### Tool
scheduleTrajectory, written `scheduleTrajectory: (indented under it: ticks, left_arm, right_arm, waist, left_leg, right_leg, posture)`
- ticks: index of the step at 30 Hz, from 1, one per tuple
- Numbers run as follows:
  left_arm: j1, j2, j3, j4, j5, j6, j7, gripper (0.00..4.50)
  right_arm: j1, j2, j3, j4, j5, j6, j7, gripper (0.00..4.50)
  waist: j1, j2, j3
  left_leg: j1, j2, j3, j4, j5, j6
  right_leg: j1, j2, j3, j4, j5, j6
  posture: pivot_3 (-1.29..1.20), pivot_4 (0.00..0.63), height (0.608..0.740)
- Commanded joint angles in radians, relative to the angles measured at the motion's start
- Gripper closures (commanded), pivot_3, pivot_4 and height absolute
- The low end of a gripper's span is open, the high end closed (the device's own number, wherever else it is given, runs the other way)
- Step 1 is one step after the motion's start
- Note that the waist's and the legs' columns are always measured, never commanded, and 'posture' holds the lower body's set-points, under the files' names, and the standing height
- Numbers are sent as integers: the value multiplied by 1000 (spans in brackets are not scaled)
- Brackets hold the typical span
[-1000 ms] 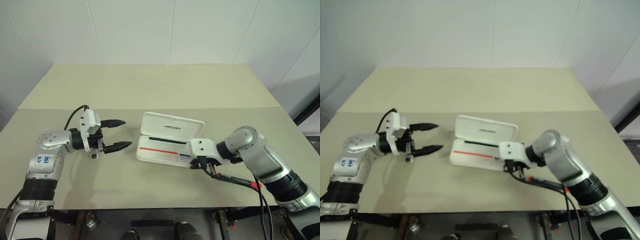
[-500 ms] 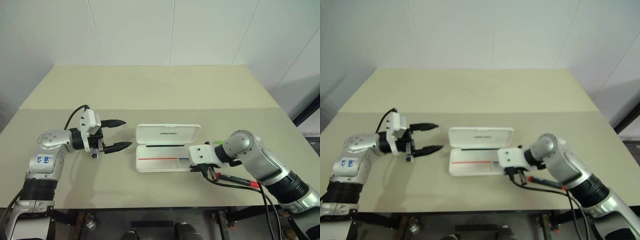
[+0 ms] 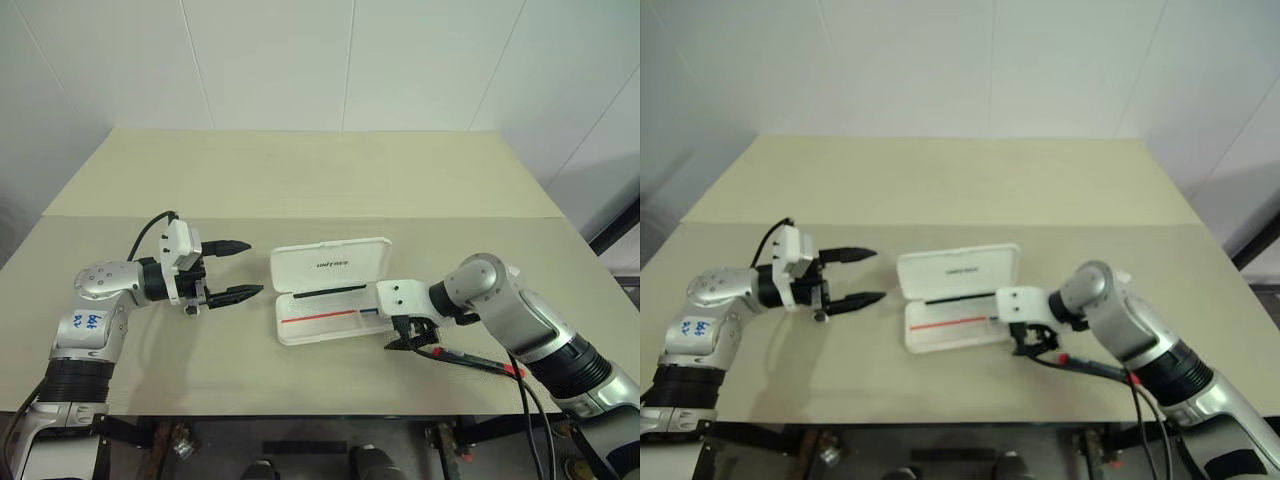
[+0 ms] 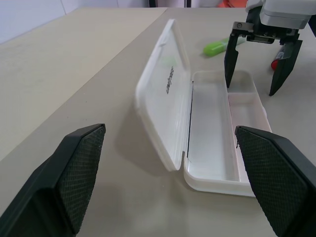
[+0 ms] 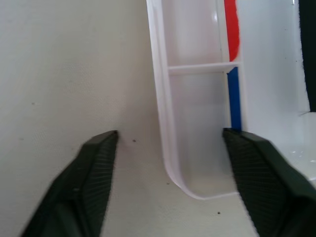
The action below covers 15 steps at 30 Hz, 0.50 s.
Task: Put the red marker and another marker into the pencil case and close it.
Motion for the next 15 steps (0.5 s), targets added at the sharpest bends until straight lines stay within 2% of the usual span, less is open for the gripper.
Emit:
scheduleTrajectory:
  ticks: [1, 15]
  left_arm:
    - [-6, 20, 24, -38, -8, 2, -2, 0]
    - [3, 21, 29, -49, -13, 11, -5, 0]
  right_arm:
    - [2, 11, -5, -37, 31, 30, 10, 893]
    - [2, -28, -17, -98, 97, 102, 44, 893]
  waist:
    - [-2, 0, 0]
    - [-3, 0, 0]
  left_leg:
    - [0, 0, 0, 0, 0, 0]
    - [-1, 0, 0, 0, -1, 0]
  right_leg:
    - [0, 0, 0, 0, 0, 0]
    - [-1, 0, 0, 0, 0, 0]
  posture:
    - [0, 150, 740]
    - [0, 150, 740]
